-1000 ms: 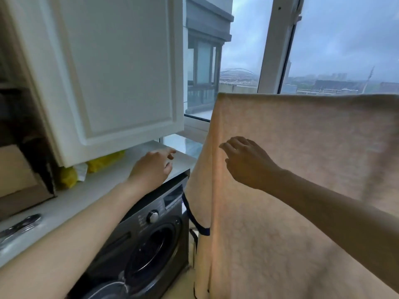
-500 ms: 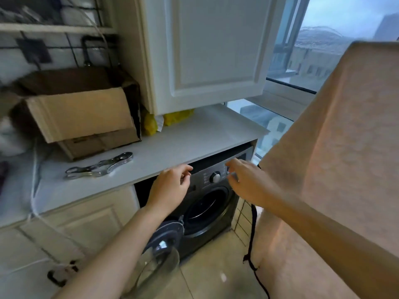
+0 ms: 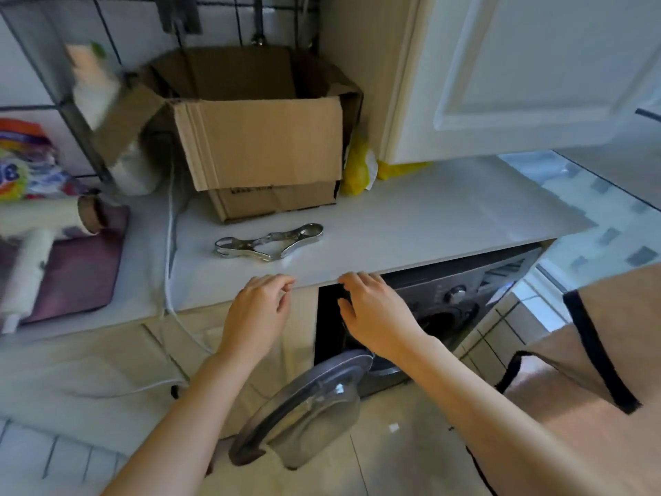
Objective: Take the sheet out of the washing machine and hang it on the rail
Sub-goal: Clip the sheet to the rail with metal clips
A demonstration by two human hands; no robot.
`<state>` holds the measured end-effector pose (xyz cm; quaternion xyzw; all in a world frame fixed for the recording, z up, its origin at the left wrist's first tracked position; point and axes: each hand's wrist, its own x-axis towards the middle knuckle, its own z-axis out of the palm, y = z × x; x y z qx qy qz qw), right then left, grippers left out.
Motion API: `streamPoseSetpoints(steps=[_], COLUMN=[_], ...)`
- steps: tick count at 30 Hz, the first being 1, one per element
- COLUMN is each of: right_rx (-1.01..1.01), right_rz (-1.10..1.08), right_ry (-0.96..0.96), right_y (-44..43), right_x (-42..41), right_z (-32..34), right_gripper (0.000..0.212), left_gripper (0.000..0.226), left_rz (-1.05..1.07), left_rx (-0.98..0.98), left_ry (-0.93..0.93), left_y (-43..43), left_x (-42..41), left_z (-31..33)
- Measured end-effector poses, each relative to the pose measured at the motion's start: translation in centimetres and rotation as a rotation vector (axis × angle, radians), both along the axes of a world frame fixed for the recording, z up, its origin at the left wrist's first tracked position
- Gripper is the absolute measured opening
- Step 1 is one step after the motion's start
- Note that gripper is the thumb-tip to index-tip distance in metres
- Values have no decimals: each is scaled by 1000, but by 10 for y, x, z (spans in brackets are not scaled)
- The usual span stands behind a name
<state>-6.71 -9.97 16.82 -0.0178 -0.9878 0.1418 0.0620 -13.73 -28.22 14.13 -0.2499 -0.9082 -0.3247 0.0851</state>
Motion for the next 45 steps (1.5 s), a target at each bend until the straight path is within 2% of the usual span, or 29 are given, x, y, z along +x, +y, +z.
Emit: streamPoseSetpoints(steps=[8, 13, 20, 24, 28, 34, 41, 45], right_rx=[-21, 52, 63, 93, 134, 218, 75, -156], right_rz=[148, 130, 232, 285, 241, 247, 246, 206], right_ry=[-5, 4, -119, -147, -141, -151, -203, -55], right_y=[-22, -10, -3, -6, -11, -14, -5, 6], right_x=[-76, -127, -172, -186, -196, -200, -195, -185], right_z=[-16, -28, -37, -39, -40, -40, -32, -23], right_gripper=[45, 55, 72, 70, 64, 58, 58, 66], left_gripper=[34, 51, 65, 66, 63, 72, 65, 60], left_rz=[108, 136, 116, 154, 225, 294, 314, 313], left_rx=[18, -122, -267, -297, -336, -371, -345, -144], left_ry=[-37, -31, -78, -116, -108, -187, -187, -175], left_y=[-13, -14, -11, -7, -3, 0, 6, 8], left_x=[-39, -78, -123, -131, -135, -135, -136, -135], left_z=[-14, -20, -24, -25, -23, -22, -22, -21])
